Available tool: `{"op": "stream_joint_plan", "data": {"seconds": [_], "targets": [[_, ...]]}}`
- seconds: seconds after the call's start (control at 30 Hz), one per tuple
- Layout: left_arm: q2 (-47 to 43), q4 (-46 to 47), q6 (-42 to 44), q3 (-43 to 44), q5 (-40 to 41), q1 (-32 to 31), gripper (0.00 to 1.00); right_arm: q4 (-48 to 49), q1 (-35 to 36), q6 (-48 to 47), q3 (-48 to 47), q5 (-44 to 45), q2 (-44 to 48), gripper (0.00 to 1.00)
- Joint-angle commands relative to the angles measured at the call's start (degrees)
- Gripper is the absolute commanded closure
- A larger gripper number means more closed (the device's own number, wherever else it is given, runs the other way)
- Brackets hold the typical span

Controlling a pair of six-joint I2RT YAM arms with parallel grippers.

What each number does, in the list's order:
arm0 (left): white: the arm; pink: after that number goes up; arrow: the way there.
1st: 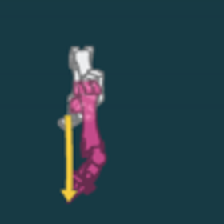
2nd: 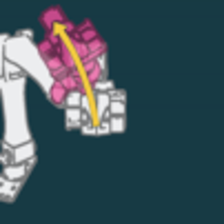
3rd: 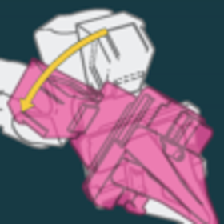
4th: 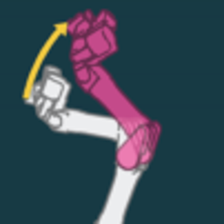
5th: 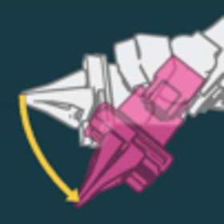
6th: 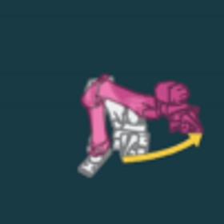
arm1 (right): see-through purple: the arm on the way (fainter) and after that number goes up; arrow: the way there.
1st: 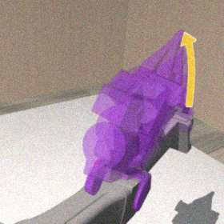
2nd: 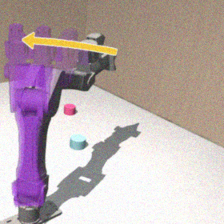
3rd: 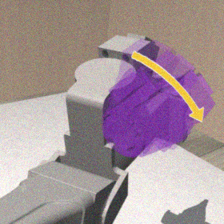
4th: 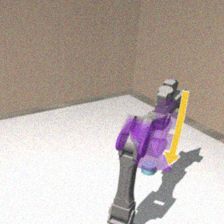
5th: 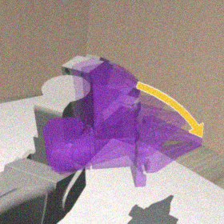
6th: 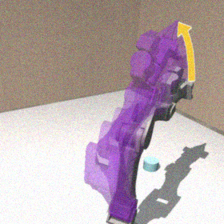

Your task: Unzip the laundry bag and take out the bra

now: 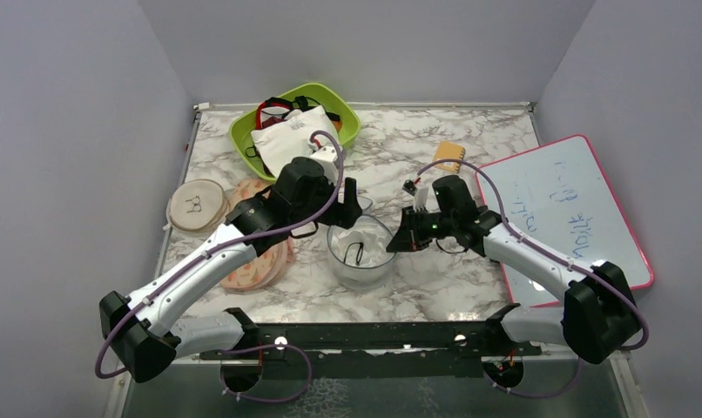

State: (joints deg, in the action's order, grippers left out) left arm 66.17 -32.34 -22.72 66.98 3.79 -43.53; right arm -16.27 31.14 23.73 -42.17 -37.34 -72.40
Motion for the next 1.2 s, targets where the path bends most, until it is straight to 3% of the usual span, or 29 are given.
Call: {"op": "stream_joint_plan", "data": {"seconds": [0.0,0.23,0.63,1.03,1.17], "targets": [[-0.23,13.27,-14.98,-9.39,-15.65,-0.5,0.39,1.15,0.24,-0.35,-1.25,0.19,1.82,0.99],[3.6,17.88,-16.3,-13.15,-13.27,-1.65,0.6,1.07,0.2,-0.47,-0.62,-0.2,2.22,0.99],[11.05,21.06,-17.27,-13.34,-5.95,-8.96,0.59,1.2,0.24,-0.23,-1.17,-1.18,1.7,0.99],[10.31,26.7,-20.51,-19.42,-1.38,-9.21,0.6,0.41,0.24,-0.92,-1.57,-0.98,1.99,0.99],[11.23,28.39,-20.1,-18.81,-1.85,-9.21,0.56,0.68,0.24,-0.84,-1.73,-1.65,1.32,0.99]]}}
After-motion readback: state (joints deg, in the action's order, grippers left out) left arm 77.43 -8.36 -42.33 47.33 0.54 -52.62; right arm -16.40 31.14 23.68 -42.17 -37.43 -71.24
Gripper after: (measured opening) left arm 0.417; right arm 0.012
